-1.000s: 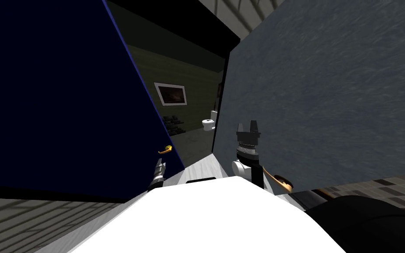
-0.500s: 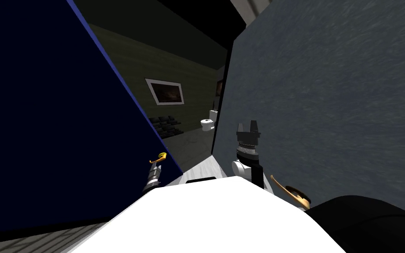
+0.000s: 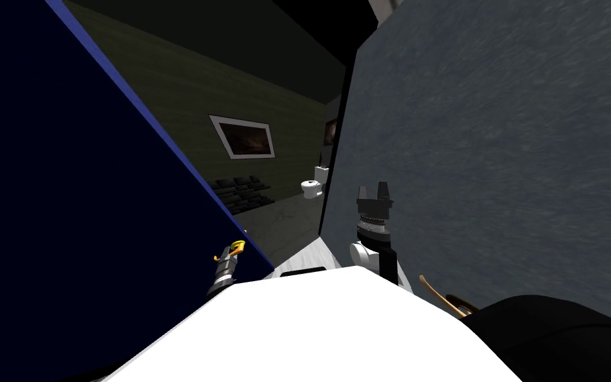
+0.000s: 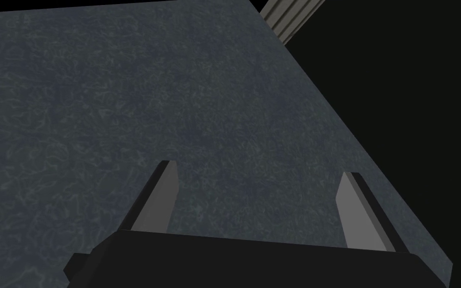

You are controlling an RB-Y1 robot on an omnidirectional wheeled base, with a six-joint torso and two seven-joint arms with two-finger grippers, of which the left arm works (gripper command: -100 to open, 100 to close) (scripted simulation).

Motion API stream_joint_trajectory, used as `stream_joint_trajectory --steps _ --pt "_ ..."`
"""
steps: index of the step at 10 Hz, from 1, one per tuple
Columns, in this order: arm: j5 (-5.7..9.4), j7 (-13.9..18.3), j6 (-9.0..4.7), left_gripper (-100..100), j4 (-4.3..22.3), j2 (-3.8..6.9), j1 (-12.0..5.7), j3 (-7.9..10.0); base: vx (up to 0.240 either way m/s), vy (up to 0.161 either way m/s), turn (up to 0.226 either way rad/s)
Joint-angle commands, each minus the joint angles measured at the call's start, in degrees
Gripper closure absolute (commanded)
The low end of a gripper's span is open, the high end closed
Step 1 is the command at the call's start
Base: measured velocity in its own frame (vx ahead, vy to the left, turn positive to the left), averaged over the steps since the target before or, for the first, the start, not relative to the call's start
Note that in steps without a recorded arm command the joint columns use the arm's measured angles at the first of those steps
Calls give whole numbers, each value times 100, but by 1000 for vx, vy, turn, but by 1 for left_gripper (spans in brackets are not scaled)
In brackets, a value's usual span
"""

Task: Pull the door open

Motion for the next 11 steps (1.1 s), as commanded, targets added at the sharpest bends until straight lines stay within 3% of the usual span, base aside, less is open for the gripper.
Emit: stream_joint_trajectory --steps 1,6,11 --pt "-2 -9 22 100 -19 -5 6 -2 -10 1 13" --pt "-2 -9 22 100 -19 -5 6 -2 -10 -1 -3" --pt "-163 224 -76 100 -91 117 123 -273 -175 8 -81"
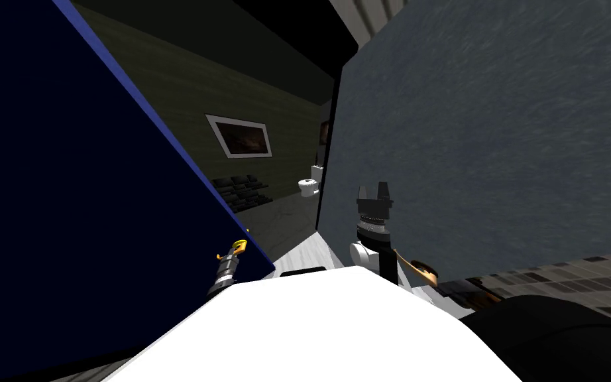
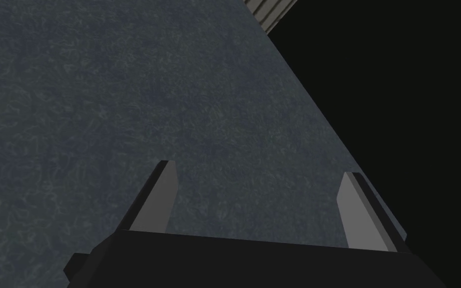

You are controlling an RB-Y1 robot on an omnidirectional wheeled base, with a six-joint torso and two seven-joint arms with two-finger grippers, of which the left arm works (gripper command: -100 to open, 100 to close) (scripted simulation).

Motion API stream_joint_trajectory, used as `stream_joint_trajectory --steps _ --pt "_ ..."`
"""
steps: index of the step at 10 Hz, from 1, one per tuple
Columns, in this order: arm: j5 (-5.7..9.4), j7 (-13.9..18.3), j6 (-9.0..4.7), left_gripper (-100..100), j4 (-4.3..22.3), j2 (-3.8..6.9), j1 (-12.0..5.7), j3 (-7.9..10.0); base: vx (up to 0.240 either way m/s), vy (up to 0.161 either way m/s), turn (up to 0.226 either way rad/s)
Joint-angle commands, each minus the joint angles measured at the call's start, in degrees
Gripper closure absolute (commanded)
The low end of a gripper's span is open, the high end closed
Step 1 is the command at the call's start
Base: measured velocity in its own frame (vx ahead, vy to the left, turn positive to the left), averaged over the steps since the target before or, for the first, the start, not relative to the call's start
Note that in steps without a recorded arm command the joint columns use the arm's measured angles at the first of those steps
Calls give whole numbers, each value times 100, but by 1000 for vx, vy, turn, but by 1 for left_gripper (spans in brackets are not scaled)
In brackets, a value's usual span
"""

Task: Pull the door open

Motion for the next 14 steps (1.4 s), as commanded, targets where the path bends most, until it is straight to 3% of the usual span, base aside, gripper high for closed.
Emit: stream_joint_trajectory --steps 1,5,6,14 --pt "-54 88 -42 100 -17 38 54 -92 -238 -15 -63" --pt "-197 302 -140 100 -88 154 160 -331 -233 15 -90" --pt "-182 270 -117 100 -51 140 126 -306 -98 -7 -13" --pt "-417 789 -753 100 -52 505 606 -725 -231 24 -135"
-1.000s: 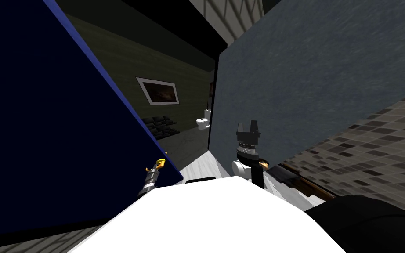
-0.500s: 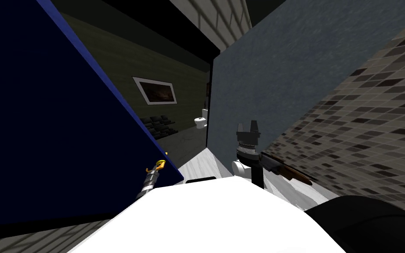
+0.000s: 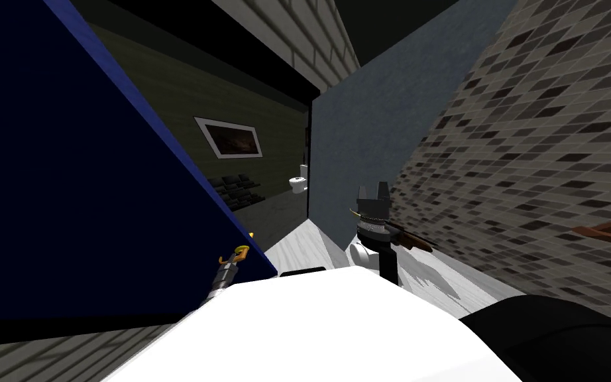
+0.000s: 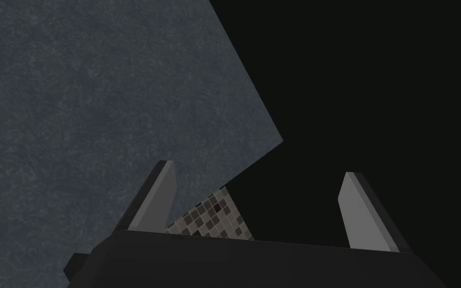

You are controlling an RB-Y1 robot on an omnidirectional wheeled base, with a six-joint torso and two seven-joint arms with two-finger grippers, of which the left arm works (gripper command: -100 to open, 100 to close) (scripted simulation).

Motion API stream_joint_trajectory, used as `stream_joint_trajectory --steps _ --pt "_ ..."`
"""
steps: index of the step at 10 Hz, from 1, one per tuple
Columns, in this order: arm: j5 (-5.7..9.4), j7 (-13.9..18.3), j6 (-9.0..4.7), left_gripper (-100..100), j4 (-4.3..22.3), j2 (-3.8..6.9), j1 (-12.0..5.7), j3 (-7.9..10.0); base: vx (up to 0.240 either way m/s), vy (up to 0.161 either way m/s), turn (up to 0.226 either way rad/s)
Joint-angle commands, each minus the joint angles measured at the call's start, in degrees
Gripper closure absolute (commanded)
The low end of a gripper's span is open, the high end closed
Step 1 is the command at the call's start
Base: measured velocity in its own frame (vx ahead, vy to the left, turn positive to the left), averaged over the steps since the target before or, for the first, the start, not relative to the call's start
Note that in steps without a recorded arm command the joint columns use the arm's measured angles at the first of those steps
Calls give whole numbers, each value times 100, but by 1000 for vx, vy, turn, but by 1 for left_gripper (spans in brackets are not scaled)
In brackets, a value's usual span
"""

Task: Pull the door open

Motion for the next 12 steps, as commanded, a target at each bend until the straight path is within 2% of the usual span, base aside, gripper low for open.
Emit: stream_joint_trajectory --steps 1,2,8,10,11,12 --pt "0 0 0 100 0 0 0 0 -101 3 -17" --pt "-42 85 -169 100 78 58 78 -67 -177 64 -193" --pt "-151 338 -705 100 275 282 276 -230 -234 30 -153" --pt "-177 400 -836 100 323 336 325 -270 -206 30 -112" --pt "-172 375 -761 100 314 314 300 -265 -85 12 -24" --pt "-87 329 -722 100 385 319 152 -449 -133 11 41"
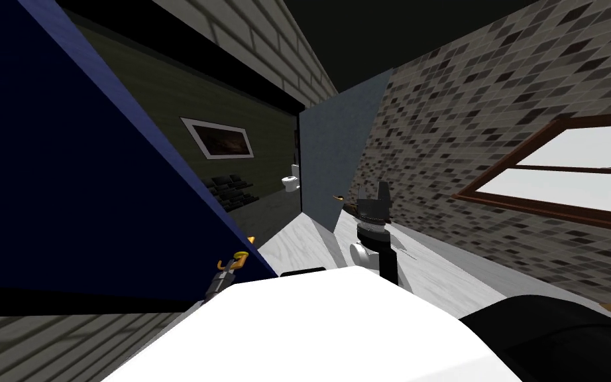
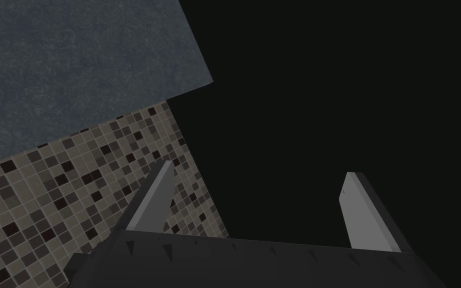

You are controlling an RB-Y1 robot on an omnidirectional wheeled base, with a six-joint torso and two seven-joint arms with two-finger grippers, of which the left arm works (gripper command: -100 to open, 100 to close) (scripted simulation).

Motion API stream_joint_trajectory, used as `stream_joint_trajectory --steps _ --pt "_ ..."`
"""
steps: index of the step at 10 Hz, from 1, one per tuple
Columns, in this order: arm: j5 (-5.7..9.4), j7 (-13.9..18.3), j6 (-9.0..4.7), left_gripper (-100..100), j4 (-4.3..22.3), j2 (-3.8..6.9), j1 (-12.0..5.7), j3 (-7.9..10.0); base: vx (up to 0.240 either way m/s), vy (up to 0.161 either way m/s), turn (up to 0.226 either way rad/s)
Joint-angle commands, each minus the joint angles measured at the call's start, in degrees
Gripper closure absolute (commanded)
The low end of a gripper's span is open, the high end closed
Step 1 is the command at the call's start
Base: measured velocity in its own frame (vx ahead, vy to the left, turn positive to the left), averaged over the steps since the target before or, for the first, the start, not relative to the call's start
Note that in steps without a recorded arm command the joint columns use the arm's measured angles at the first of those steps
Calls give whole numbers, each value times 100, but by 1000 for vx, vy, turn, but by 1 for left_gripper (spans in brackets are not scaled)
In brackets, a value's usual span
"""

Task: Pull the door open

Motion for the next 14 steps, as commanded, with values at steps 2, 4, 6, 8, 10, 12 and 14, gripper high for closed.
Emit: stream_joint_trajectory --steps 2,4,6,8,10,12,14 --pt "142 -72 52 100 120 17 -259 -285 -203 3 18" --pt "204 -107 88 100 154 23 -364 -400 -131 7 22" --pt "273 -145 127 100 193 30 -481 -528 -102 -1 15" --pt "347 -187 170 100 234 37 -608 -665 -90 10 10" --pt "424 -229 214 100 277 45 -738 -808 -89 12 11" --pt "505 -274 261 100 322 52 -877 -959 -110 11 12" --pt "587 -320 309 100 368 60 -1017 -1112 -106 29 17"
